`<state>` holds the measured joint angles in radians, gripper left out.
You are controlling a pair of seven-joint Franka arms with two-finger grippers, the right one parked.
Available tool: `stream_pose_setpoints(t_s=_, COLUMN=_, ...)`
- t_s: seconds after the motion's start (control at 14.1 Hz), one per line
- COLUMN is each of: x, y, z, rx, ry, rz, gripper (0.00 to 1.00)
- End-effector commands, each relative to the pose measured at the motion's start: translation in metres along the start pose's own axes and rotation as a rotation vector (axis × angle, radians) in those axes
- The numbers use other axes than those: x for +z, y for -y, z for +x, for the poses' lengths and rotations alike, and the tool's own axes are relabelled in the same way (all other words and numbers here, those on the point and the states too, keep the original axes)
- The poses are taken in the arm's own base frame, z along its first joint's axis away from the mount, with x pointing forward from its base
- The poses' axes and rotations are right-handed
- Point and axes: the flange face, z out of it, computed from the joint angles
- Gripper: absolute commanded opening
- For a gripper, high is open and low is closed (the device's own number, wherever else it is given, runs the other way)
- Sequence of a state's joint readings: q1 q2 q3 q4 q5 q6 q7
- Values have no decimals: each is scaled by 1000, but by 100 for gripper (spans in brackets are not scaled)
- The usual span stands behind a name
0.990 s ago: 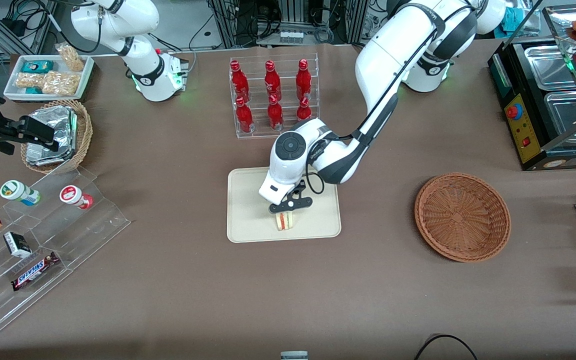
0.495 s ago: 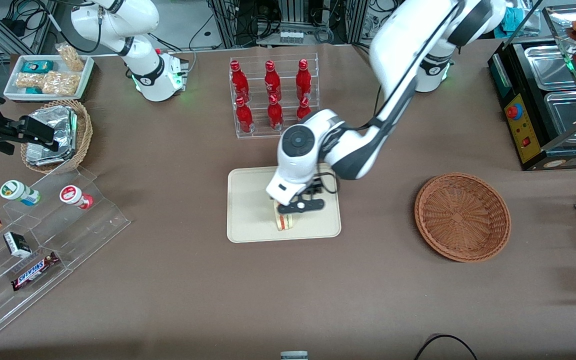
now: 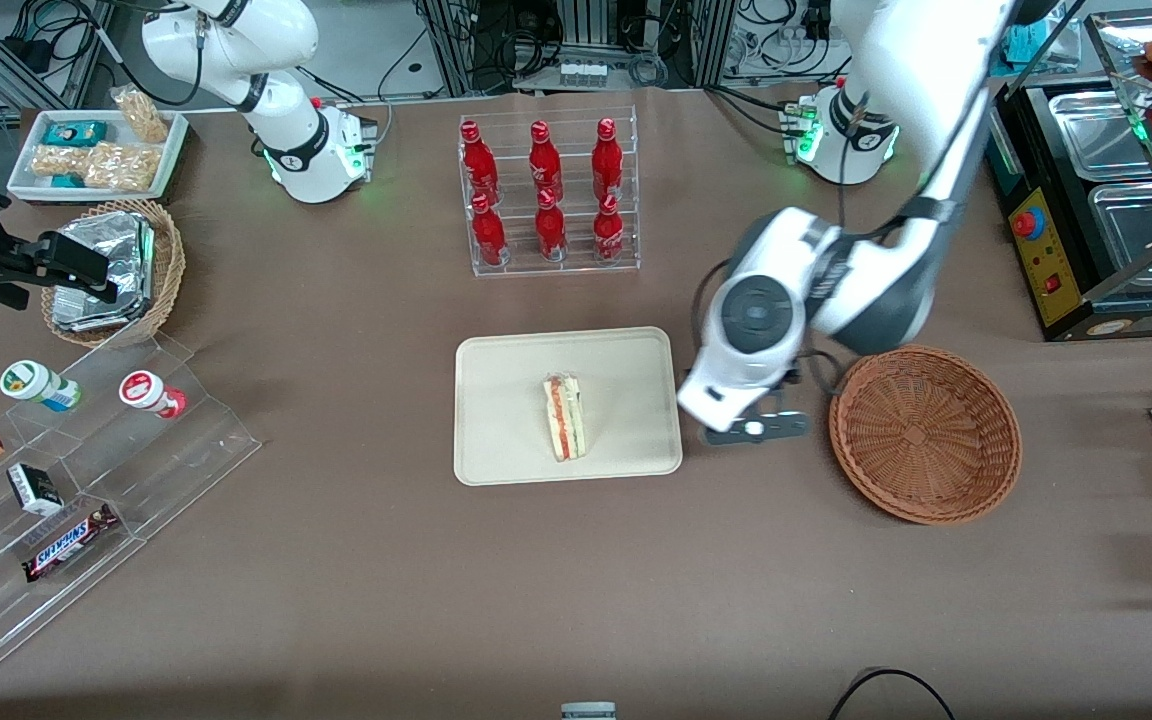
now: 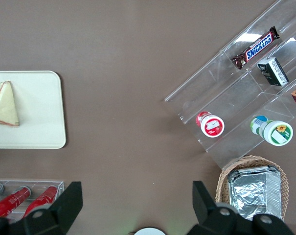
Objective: Place sandwich from basket to tray
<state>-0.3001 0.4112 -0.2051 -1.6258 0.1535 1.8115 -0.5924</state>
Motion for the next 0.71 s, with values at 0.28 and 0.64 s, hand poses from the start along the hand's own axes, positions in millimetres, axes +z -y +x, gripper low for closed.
stream_pose_setpoints(t_s=0.28, x=-79, y=153, z=-34, rx=134, ry=93, rz=-72, gripper=100)
stream_pose_setpoints(t_s=0.64, x=-134, y=214, z=-54, rx=73, ry=24, rz=-101, gripper=100)
